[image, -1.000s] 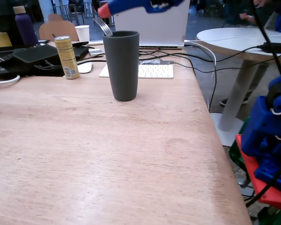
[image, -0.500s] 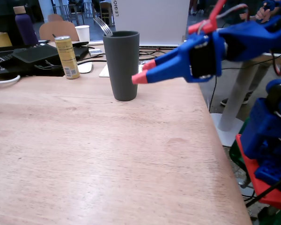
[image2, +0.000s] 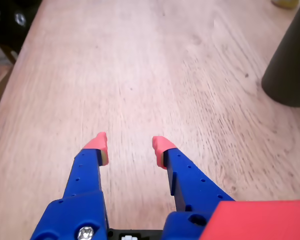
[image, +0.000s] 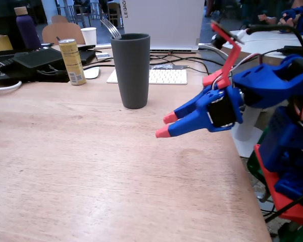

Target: Grab the fork and place it in gray glass

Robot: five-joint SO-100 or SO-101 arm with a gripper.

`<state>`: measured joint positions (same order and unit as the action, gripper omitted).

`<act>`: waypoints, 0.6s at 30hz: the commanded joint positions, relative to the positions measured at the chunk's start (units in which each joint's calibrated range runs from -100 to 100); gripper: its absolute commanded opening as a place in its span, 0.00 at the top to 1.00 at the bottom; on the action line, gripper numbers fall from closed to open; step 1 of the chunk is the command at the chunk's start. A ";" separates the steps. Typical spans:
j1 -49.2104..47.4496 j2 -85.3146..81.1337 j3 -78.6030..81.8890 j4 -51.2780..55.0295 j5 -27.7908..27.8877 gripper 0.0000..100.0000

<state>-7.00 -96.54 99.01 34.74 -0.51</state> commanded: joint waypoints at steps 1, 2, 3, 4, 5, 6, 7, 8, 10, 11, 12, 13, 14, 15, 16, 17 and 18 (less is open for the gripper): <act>-2.65 -0.54 0.61 0.73 -3.66 0.84; -2.82 -0.54 0.61 1.22 -3.76 0.89; -2.82 -0.54 0.61 1.55 -3.76 0.95; -2.82 -0.54 0.61 1.55 -3.76 1.00; -2.82 -0.54 0.61 1.63 -3.57 1.00; -2.82 -0.54 0.61 1.71 -3.32 1.00; -2.82 -0.37 0.61 1.71 -3.17 1.00; -2.82 0.14 0.61 2.04 -3.17 1.00; -2.82 -0.54 0.61 4.67 -3.17 1.00; -2.82 -0.54 0.61 4.91 -3.13 1.00; -2.82 -0.54 0.61 4.91 -3.13 1.00; -2.82 -0.54 0.61 5.00 -3.13 1.00; -2.82 -0.54 0.61 5.00 -3.13 1.00; -2.82 -0.54 0.52 5.00 -3.13 1.00; -2.65 -0.54 0.52 5.08 -3.13 1.00; -2.65 -0.54 0.52 5.08 -3.17 1.00; -2.14 -0.54 0.52 5.08 -3.17 1.00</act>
<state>-9.25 -96.71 99.01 39.63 -3.83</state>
